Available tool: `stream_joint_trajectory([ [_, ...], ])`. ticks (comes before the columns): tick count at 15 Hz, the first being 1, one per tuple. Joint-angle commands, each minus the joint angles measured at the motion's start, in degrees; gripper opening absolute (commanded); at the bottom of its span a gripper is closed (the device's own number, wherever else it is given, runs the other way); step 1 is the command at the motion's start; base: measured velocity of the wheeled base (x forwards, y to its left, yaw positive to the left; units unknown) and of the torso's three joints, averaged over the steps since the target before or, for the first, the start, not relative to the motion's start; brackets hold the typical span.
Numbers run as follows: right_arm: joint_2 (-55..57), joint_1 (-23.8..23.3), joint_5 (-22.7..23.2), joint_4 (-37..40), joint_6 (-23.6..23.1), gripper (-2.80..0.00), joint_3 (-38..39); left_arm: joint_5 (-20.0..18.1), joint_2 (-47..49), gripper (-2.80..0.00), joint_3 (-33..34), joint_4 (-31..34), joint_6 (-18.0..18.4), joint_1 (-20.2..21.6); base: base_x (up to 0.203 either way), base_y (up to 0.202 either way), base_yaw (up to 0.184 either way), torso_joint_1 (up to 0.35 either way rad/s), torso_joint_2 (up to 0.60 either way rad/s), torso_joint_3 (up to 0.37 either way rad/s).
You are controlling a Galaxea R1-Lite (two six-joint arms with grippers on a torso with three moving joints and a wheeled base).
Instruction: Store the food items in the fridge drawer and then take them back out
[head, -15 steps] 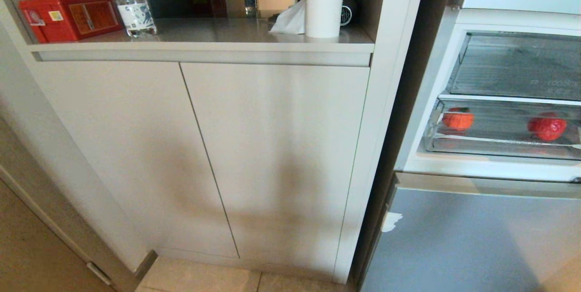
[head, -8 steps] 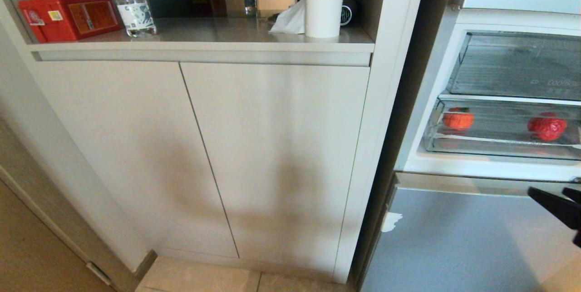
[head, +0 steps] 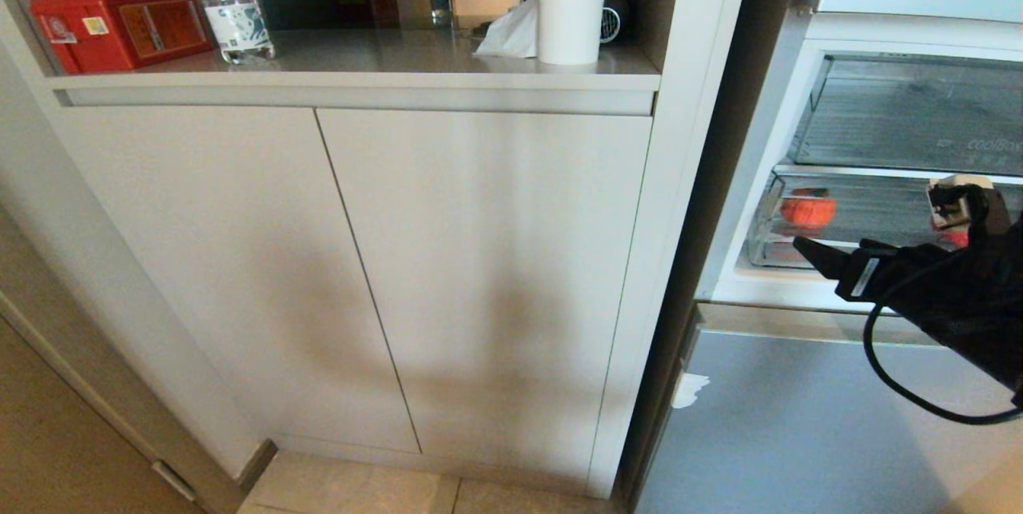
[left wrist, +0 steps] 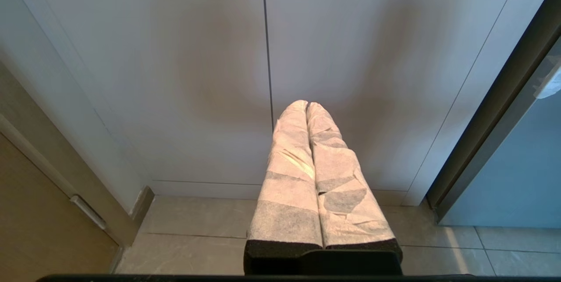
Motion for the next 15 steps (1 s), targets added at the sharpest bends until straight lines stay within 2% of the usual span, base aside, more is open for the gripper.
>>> stream_joint_trajectory([
  [1, 7.7, 0.0, -2.1, -4.9, 0.0, 0.00, -2.7, 0.0, 0.0, -2.80, 0.1, 0.0, 0.0, 0.0, 0.000, 0.000, 0.000, 0.000, 0.00, 0.000],
  [5, 11.9, -0.1, -4.3, -7.1, -0.3, 0.00, -6.5, 0.0, 0.0, -2.80, 0.1, 0.0, 0.0, 0.0, 0.000, 0.000, 0.000, 0.000, 0.00, 0.000],
  [15, 16.2, -0.1, -4.5, -7.6, -0.1, 0.00, -13.4, 0.0, 0.0, -2.80, 0.1, 0.0, 0.0, 0.0, 0.000, 0.000, 0.000, 0.000, 0.00, 0.000],
])
